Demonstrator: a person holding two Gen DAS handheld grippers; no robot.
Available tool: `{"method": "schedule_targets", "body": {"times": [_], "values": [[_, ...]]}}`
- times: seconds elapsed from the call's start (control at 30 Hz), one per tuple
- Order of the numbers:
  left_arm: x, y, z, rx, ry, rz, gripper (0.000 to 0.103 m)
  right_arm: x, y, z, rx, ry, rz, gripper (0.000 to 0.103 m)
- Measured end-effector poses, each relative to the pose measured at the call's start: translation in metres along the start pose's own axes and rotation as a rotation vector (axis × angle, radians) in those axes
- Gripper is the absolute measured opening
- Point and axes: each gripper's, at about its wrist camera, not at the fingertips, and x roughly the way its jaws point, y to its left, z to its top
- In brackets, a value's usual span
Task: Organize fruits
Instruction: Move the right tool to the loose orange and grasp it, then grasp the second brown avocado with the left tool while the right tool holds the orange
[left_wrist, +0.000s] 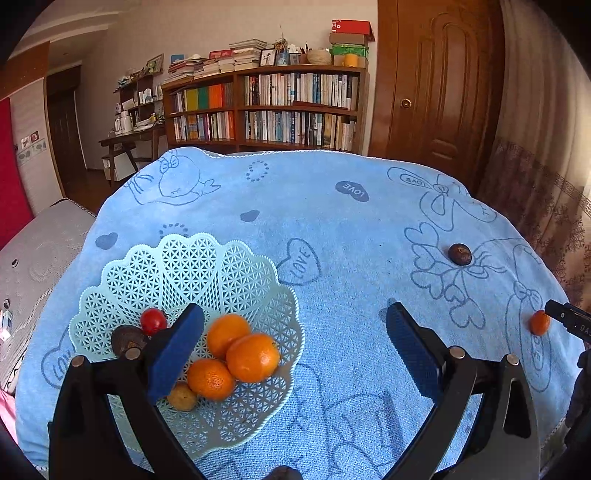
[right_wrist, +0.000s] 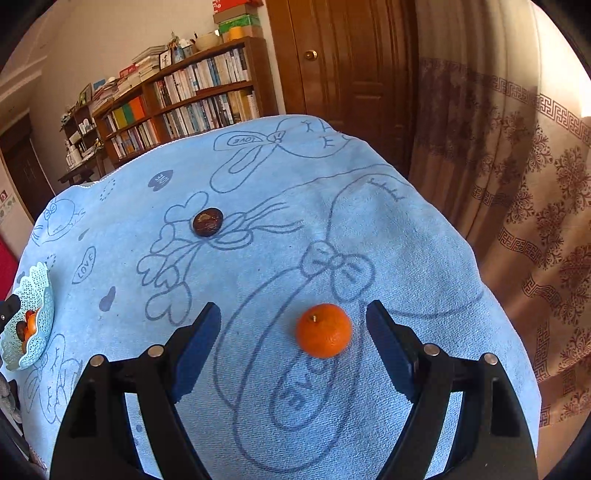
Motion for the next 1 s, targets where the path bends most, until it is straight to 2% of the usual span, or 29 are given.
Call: {"method": "schedule_targets", "body": {"times": [0.17,0.23,0.3,0.37,0.43,0.5,0.77,1.0], "values": [[0.003,-0.005,-0.002,0.005,0.013,-0.010,0.100,0.018,-0.009,-0.001,0.019,0.041,-0.012,0.080],[0.004,-0.007,-0.004,0.008,0.018,-0.009,0.100,0.027,-0.008,-0.002,0.002,0.061,-0.033,0.077],[0.006,-0.009,-0.005,0.010,0.024,-0.011,0.100,0.036,-0.008,-0.003,-0.016,0.091,-0.054,0.062],[0.008,-0.012,-0.005,0.012,0.034,-0.020,0.100,0.043,-0.008,-0.007,-0.025,0.120,-0.046,0.053],[0.012,-0.017,-0.005,0.016,0.046,-0.026,0.100,0.044,-0.007,-0.010,-0.043,0.117,-0.048,0.052],[0.016,-0.023,-0.005,0.027,0.058,-0.033,0.100,0.044,-0.006,-0.010,-0.054,0.118,-0.039,0.040],[0.027,-0.062,0.004,0.092,0.075,-0.072,0.100,0.033,-0.004,0.001,-0.069,0.086,0.011,0.039],[0.054,-0.108,0.020,0.122,0.091,-0.124,0.100,0.031,-0.002,0.013,-0.076,0.048,0.071,0.039]]}}
